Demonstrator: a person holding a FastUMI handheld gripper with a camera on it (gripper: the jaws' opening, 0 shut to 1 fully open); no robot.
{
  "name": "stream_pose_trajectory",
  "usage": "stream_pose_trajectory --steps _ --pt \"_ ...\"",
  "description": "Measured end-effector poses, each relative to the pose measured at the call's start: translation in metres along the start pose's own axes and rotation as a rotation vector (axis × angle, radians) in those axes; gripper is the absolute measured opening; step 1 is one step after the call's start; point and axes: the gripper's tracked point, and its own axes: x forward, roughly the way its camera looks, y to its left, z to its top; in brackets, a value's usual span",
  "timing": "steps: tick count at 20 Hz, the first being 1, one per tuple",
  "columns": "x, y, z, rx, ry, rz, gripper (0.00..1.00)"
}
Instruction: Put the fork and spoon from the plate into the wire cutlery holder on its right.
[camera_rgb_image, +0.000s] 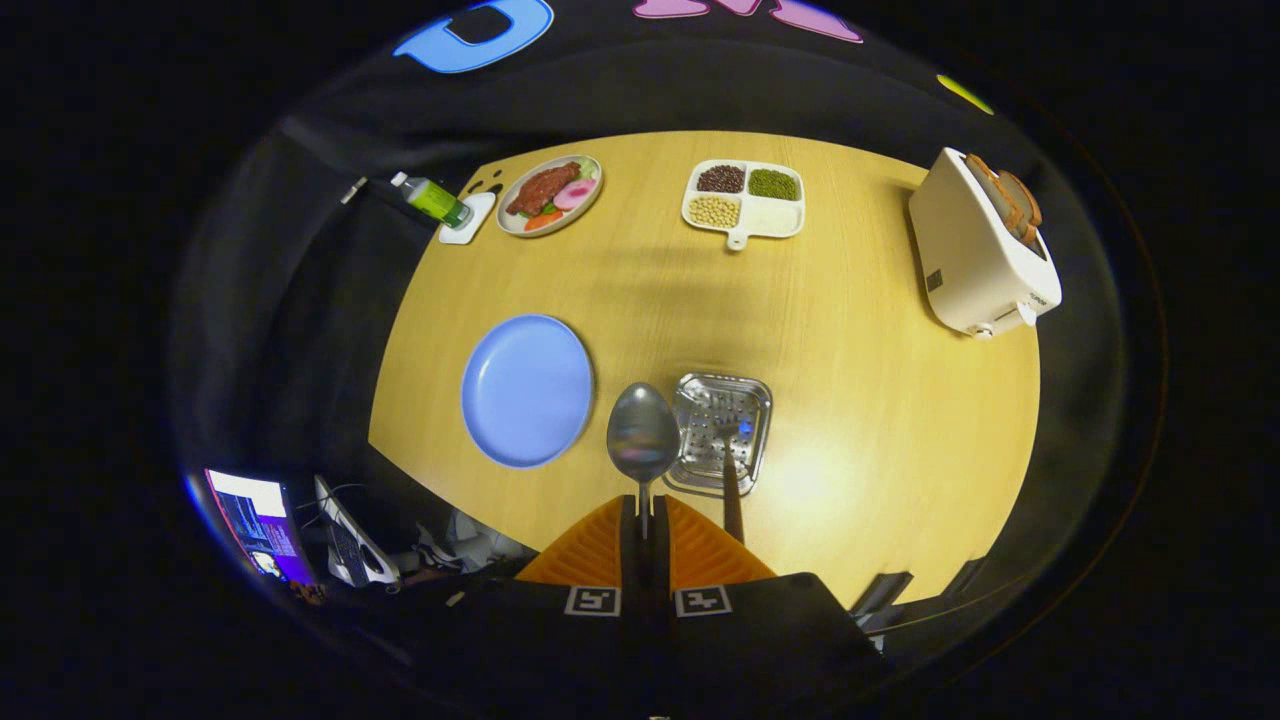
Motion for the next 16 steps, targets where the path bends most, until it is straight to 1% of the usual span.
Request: stream_pose_trajectory --steps 5,9,13,16 --pt "0.024 -0.034 -0.008 -0.009 0.19 -0.09 0.05" --pt "0.044 -0.034 -0.006 -0.04 0.326 -0.108 0.05" --pt "0.068 -0.036 -0.001 -0.073 0.398 -0.136 0.05" --pt "0.082 -0.037 0.002 -0.089 0.416 -0.149 0.05"
